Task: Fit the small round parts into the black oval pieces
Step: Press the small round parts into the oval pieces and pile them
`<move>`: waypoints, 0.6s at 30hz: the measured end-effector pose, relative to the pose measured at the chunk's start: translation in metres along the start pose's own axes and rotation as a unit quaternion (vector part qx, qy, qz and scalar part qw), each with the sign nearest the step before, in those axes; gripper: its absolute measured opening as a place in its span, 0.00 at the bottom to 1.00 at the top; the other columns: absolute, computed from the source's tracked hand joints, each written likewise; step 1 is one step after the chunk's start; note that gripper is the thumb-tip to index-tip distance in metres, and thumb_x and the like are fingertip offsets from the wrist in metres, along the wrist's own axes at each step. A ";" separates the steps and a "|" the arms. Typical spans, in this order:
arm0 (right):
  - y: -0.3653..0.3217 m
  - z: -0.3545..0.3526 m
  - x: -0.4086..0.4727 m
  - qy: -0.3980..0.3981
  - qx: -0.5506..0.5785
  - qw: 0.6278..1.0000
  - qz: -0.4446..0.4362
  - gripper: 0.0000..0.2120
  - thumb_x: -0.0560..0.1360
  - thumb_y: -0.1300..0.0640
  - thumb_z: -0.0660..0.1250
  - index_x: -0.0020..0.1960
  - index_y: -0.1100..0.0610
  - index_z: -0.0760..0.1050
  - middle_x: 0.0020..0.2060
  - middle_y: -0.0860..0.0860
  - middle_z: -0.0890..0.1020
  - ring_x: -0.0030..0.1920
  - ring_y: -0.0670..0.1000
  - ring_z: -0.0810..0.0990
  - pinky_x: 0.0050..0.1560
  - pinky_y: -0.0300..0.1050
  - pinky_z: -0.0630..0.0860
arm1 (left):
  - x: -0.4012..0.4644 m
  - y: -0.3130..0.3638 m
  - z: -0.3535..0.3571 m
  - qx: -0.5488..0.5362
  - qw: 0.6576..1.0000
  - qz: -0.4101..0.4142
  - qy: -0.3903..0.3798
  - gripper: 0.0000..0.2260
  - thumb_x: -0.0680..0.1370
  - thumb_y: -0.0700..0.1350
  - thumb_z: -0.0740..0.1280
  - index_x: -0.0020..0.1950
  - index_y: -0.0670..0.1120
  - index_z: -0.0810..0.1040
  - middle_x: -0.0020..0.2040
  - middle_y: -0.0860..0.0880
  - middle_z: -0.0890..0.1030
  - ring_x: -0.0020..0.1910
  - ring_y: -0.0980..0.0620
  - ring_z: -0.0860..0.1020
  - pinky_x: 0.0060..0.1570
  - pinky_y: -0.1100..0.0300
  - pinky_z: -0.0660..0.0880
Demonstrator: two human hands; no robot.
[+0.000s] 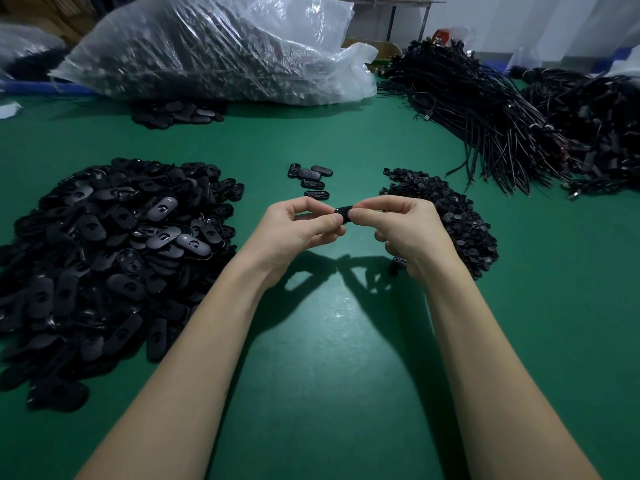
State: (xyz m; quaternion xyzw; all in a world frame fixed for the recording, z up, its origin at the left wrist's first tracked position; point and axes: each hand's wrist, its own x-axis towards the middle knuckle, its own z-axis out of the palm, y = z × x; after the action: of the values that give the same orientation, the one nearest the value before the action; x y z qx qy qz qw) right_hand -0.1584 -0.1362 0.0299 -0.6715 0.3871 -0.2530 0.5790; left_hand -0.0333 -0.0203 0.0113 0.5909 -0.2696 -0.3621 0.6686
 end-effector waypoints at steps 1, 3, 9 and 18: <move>0.000 0.000 0.001 0.000 -0.001 1.000 -0.002 0.04 0.70 0.57 0.81 0.41 0.52 0.86 0.33 0.53 0.74 0.34 0.51 0.67 0.26 0.37 0.62 | 0.000 0.000 0.000 0.004 1.000 0.000 -0.003 0.05 0.75 0.34 0.73 0.44 0.41 0.80 0.43 0.42 0.84 0.41 0.50 0.85 0.45 0.64 0.79; 0.000 -0.001 0.001 0.000 -0.003 1.000 -0.001 0.06 0.69 0.56 0.81 0.42 0.51 0.85 0.31 0.50 0.74 0.31 0.49 0.68 0.25 0.36 0.62 | 0.000 -0.001 -0.001 0.008 1.000 0.000 -0.009 0.05 0.75 0.33 0.73 0.43 0.41 0.79 0.43 0.42 0.85 0.41 0.50 0.85 0.46 0.64 0.79; 0.002 -0.008 0.003 -0.064 0.031 0.996 0.057 0.06 0.70 0.57 0.80 0.44 0.52 0.85 0.38 0.50 0.82 0.28 0.43 0.74 0.22 0.33 0.65 | 0.000 0.000 -0.003 -0.010 1.000 -0.006 -0.027 0.05 0.76 0.32 0.71 0.47 0.40 0.78 0.42 0.42 0.85 0.42 0.49 0.85 0.47 0.63 0.80; -0.001 -0.011 0.000 -0.124 0.093 0.987 0.037 0.06 0.72 0.65 0.78 0.47 0.59 0.83 0.36 0.51 0.86 0.36 0.47 0.86 0.38 0.36 0.80 | 0.001 -0.002 -0.004 0.001 1.000 -0.004 -0.022 0.05 0.76 0.34 0.72 0.49 0.42 0.83 0.48 0.41 0.86 0.46 0.46 0.85 0.56 0.58 0.80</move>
State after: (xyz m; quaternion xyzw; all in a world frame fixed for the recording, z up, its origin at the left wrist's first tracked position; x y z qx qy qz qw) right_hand -0.1669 -0.1423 0.0328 -0.6258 0.3116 -0.1815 0.6916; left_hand -0.0301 -0.0191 0.0085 0.5849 -0.2820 -0.3775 0.6602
